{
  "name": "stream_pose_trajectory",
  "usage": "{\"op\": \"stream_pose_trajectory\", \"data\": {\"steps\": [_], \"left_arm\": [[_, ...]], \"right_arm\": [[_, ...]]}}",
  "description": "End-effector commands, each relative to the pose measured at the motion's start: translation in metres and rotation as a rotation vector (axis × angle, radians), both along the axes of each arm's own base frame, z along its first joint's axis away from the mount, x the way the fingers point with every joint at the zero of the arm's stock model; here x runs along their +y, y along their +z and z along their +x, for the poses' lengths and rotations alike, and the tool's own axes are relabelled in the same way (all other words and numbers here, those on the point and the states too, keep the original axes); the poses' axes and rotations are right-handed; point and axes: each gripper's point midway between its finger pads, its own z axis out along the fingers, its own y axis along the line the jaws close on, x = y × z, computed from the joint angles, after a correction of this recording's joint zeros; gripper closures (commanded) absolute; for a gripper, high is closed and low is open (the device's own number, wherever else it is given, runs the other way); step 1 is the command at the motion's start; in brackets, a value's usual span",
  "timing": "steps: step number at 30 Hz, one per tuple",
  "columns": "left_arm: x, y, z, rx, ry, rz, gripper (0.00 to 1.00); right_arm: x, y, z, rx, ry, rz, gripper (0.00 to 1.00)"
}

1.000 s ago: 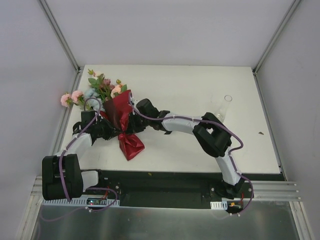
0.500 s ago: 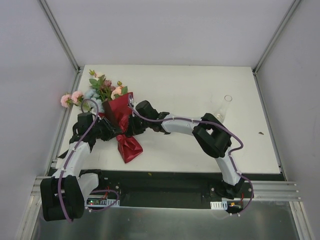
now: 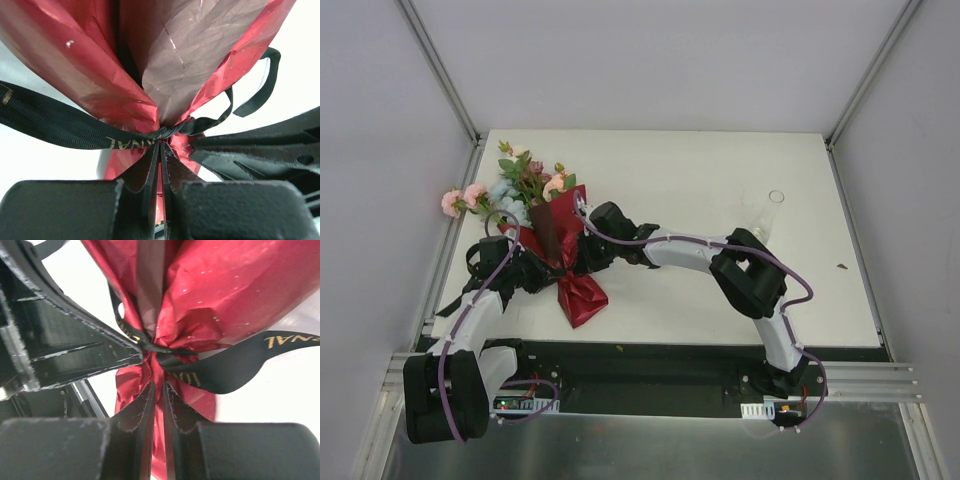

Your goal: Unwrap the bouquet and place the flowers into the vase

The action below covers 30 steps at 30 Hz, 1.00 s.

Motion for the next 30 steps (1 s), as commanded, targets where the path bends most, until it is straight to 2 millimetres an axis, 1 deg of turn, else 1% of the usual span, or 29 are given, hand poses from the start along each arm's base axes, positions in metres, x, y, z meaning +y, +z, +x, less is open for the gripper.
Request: {"op": "stream_pose_trajectory", "data": {"steps": [1, 2, 6, 8, 10, 11, 12, 13, 14, 15, 17, 18, 21, 22, 24, 27, 30], "left_arm": [[0.005, -0.019, -0.015, 0.065, 0.019, 0.029, 0.98], [0.005, -0.019, -0.015, 0.064, 0.018, 0.032, 0.99], [0.005, -0.017, -0.013, 0.05, 0.008, 0.036, 0.99], [0.003, -0.013, -0.012, 0.036, -0.002, 0.027, 0.99], [0.002, -0.005, -0.007, 0.01, -0.014, 0.024, 0.96], [0.001, -0.002, -0.006, 0.0, -0.021, 0.023, 0.95], [-0.001, 0.006, -0.003, -0.026, -0.035, 0.015, 0.93], [-0.001, 0.01, -0.001, -0.041, -0.041, 0.015, 0.88], [-0.002, 0.015, -0.001, -0.048, -0.05, 0.014, 0.85], [-0.001, 0.024, 0.003, -0.079, -0.051, 0.021, 0.83], [0.001, 0.031, 0.003, -0.091, -0.06, 0.04, 0.79], [0.002, 0.042, 0.007, -0.123, -0.066, 0.055, 0.78], [0.006, 0.051, 0.01, -0.154, -0.111, 0.119, 0.79], [0.009, 0.051, 0.01, -0.163, -0.129, 0.153, 0.8], [0.009, 0.051, 0.011, -0.153, -0.163, 0.164, 0.83], [0.004, 0.05, 0.012, -0.138, -0.235, 0.149, 0.88], [-0.002, 0.047, 0.013, -0.121, -0.287, 0.183, 0.89]], "right_arm": [[0.014, 0.061, -0.014, -0.077, 0.055, 0.095, 0.86], [0.017, 0.061, -0.017, -0.077, 0.061, 0.1, 0.86], [0.023, 0.036, -0.025, -0.013, 0.073, 0.091, 0.86], [0.025, 0.027, -0.027, 0.001, 0.076, 0.094, 0.87], [0.022, 0.014, -0.027, 0.014, 0.067, 0.07, 0.88], [0.021, 0.013, -0.025, 0.006, 0.059, 0.066, 0.88], [0.02, 0.008, -0.025, 0.006, 0.057, 0.057, 0.88], [0.017, 0.004, -0.024, -0.001, 0.059, 0.046, 0.89], [0.016, 0.002, -0.023, -0.005, 0.056, 0.042, 0.89], [0.015, -0.003, -0.023, -0.001, 0.056, 0.031, 0.89], [0.011, -0.009, -0.022, 0.009, 0.049, 0.021, 0.89], [0.01, -0.012, -0.022, 0.014, 0.048, 0.015, 0.9], [0.007, -0.015, -0.02, 0.017, 0.043, 0.009, 0.89], [0.006, -0.016, -0.019, 0.018, 0.044, 0.008, 0.9], [0.006, -0.016, -0.019, 0.022, 0.043, 0.008, 0.89], [0.005, -0.016, -0.018, 0.021, 0.042, 0.01, 0.89], [0.004, -0.016, -0.018, 0.02, 0.04, 0.008, 0.9]]}}
